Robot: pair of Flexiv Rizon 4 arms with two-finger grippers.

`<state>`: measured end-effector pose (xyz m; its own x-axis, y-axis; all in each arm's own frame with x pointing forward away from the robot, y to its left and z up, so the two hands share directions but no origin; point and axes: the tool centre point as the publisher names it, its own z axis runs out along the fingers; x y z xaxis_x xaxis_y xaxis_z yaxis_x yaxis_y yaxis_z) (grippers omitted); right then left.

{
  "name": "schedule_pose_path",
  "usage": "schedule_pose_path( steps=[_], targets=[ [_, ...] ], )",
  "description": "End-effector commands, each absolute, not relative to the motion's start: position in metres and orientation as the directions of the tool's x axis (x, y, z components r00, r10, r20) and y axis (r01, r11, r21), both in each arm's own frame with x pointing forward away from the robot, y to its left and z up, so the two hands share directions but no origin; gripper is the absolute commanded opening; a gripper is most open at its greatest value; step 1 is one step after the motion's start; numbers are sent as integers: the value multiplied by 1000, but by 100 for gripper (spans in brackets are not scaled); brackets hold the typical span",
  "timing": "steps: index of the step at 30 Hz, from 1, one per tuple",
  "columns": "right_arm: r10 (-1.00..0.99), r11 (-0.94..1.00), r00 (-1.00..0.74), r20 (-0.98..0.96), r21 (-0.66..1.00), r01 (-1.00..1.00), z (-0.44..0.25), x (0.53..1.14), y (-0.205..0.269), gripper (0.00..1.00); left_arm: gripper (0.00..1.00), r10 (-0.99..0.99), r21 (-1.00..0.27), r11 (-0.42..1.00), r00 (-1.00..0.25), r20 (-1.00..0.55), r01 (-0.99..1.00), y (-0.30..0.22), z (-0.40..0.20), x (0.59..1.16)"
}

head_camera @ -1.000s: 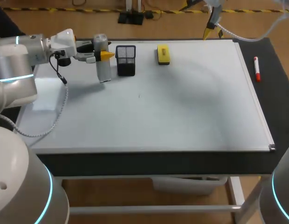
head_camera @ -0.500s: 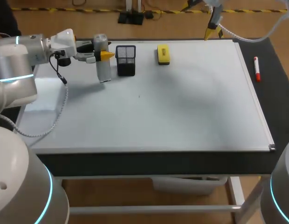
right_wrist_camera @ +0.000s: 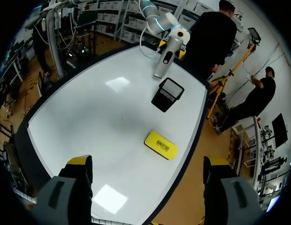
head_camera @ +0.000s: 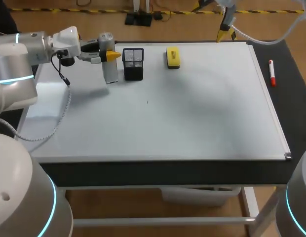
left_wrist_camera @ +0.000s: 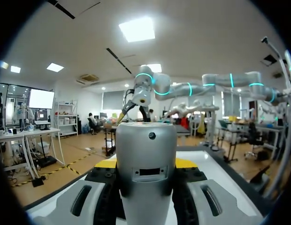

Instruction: Pick up the inspection probe, press it on each red-marked spot on the whiteboard one by one, put down the probe, pick up the eraser, and wipe off all the red marks.

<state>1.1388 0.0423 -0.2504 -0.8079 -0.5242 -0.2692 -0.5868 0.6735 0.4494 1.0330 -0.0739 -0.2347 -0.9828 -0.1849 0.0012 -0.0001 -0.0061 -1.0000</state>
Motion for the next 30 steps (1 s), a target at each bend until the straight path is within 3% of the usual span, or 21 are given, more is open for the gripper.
schedule_pose_path(
  steps=[1,30],
  targets=[
    [-528,675,-807,-263,446,-588,-249,1140,42,100,0,-161,-1000,9,-987,-3,2,-76,-220,1037],
    [-528,675,-807,-263,446,-588,-249,1140,42,100,0,135,-996,-82,-990,-40,29,-119,-161,1087]
  ],
)
